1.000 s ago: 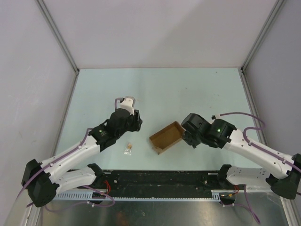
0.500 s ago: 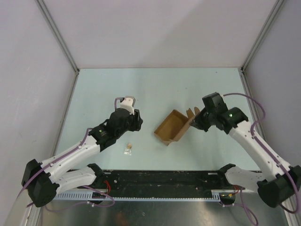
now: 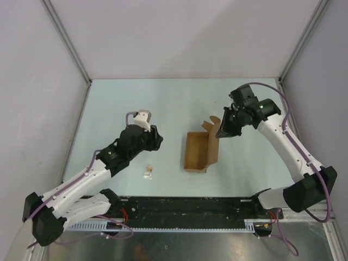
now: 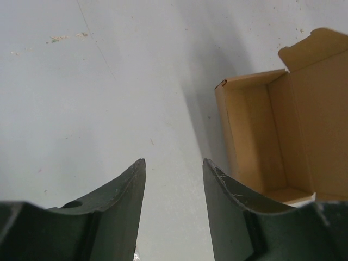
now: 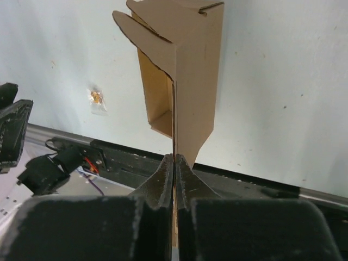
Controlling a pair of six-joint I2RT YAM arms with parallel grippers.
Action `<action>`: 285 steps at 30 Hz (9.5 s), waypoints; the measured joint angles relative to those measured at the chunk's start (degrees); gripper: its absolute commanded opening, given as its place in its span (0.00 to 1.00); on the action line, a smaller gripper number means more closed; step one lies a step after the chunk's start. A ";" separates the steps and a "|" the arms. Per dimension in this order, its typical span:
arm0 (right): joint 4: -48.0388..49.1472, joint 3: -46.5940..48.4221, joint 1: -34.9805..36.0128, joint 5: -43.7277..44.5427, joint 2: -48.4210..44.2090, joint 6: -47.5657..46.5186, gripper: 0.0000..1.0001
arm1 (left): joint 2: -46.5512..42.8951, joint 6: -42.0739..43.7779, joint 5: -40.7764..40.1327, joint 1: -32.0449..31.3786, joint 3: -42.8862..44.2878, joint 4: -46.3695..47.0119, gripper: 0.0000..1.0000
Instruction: Fold the paper box
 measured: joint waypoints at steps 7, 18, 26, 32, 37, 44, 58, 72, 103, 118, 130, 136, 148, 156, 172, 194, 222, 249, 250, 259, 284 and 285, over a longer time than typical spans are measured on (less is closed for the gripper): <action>-8.35 11.15 -0.17 1.36 5.97 -10.01 0.00 | -0.76 0.00 0.46 0.55 0.00 -2.29 0.51; -14.27 21.09 0.63 3.23 15.32 -23.26 0.00 | -3.17 -0.90 0.55 0.63 0.00 -7.80 0.50; -13.18 20.96 8.76 7.17 15.65 -29.55 0.15 | -4.52 -3.21 0.42 0.68 0.00 -10.69 0.50; -10.78 18.84 9.14 8.55 15.63 -31.45 0.38 | -4.37 -7.45 -0.31 0.68 -0.24 -12.70 0.51; -8.92 18.12 8.81 9.31 15.17 -31.91 0.49 | -5.27 -11.61 -3.06 0.68 -2.56 -13.88 0.55; -3.06 14.71 5.44 6.40 7.41 -29.90 0.53 | -2.60 -15.63 -5.84 0.57 -4.92 -14.38 0.58; 1.20 9.99 3.37 0.13 -1.07 -27.69 0.62 | 5.62 -19.02 -8.02 -2.29 -8.68 -14.01 0.71; 1.73 9.18 2.40 -0.87 -1.11 -27.26 0.62 | 12.15 -19.76 -7.34 -3.87 -11.76 -10.47 0.63; 3.15 8.96 1.99 -2.32 -2.60 -24.98 0.62 | 12.87 -18.36 -5.29 -4.02 -13.44 -4.33 0.30; 3.91 7.04 1.75 -1.79 -3.43 -23.76 0.62 | 9.42 -17.81 0.09 -4.20 -13.38 -6.29 0.00; 8.07 3.85 1.73 1.66 -8.48 -21.84 0.63 | 4.52 -15.15 4.07 -4.24 2.05 -9.03 0.00; 9.57 2.45 1.70 3.76 -10.80 -20.68 0.64 | 12.92 -12.94 6.08 -4.42 14.43 -4.37 0.08; 10.47 -4.07 -0.96 8.02 -16.79 -16.74 0.74 | 30.21 -12.55 8.22 -10.54 15.13 9.53 0.11; 12.66 -8.63 -5.68 4.76 -18.16 -14.21 0.89 | 32.89 -13.53 9.44 -11.63 14.34 14.49 0.47; 17.22 -11.72 -6.86 -2.54 -18.05 -14.60 0.64 | 10.51 -13.53 5.46 -7.63 3.85 15.67 0.37; 20.52 -11.72 10.01 2.38 -6.23 -26.47 0.56 | 0.46 -12.00 5.92 3.39 -4.11 15.15 0.56; 21.90 -10.75 10.05 -3.58 -0.76 -52.46 0.00 | -13.16 -9.51 2.84 5.38 -7.67 9.70 0.51; -5.07 23.74 8.74 -21.99 27.28 -95.41 0.29 | -19.98 -9.49 1.25 5.44 -9.05 -0.52 0.52; -4.57 23.02 9.01 -22.08 26.91 -95.19 0.35 | -20.09 -9.49 1.18 5.44 -9.14 -0.81 0.52; 2.25 15.65 9.64 -22.10 20.11 -91.86 0.56 | -20.61 -9.46 -0.24 5.44 -9.46 -1.33 0.56; 32.68 -5.68 -15.30 0.96 0.79 -16.94 1.00 | 3.08 -12.20 4.61 14.88 -0.63 -0.52 0.95; 33.11 -7.52 -17.18 0.74 1.09 -14.62 1.00 | 4.31 -12.59 5.46 15.56 0.00 -0.52 1.00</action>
